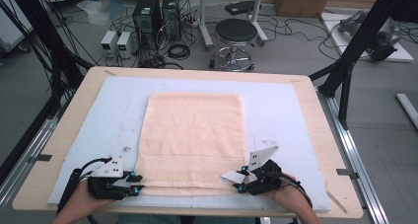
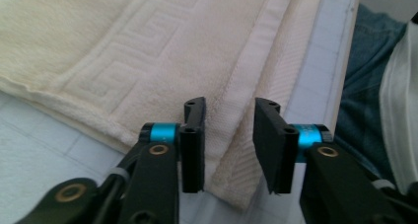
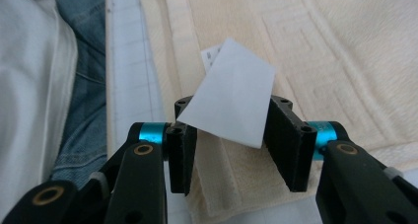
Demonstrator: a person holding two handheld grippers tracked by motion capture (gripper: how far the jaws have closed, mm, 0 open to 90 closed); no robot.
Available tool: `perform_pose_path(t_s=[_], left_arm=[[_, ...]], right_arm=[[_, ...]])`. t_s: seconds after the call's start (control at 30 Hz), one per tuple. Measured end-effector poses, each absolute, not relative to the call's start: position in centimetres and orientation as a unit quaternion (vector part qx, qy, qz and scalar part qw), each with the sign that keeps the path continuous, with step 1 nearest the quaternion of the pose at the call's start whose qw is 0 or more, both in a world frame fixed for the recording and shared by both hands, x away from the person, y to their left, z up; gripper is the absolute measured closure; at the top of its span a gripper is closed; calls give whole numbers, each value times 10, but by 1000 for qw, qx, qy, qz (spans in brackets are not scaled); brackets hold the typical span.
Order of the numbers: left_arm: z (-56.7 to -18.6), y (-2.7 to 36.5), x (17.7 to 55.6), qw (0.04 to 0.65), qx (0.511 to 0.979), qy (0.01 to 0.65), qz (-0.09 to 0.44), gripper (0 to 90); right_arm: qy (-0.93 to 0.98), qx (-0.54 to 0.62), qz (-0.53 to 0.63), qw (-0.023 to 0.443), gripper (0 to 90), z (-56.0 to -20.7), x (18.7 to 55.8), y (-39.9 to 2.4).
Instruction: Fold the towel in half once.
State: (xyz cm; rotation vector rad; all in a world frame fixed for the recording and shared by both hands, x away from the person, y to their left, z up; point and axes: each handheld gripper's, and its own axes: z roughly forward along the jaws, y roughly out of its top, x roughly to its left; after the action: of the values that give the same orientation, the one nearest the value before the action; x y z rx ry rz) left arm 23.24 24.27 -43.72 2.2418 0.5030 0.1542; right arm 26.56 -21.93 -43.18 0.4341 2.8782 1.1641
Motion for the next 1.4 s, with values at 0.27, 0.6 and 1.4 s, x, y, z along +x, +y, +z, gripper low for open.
perform_pose_path(t_s=[0.27,0.6,1.4], left_arm=[[-431,241,234,401,890,202,75,887],[-407,253,230,442,870,205,81,887],[-415,254,234,434,869,227,66,888]], right_arm=[[917,129,378,22,856,-429,266,-219],[903,130,409,30,856,-405,262,-225],[909,140,392,17,848,-421,262,-219]])
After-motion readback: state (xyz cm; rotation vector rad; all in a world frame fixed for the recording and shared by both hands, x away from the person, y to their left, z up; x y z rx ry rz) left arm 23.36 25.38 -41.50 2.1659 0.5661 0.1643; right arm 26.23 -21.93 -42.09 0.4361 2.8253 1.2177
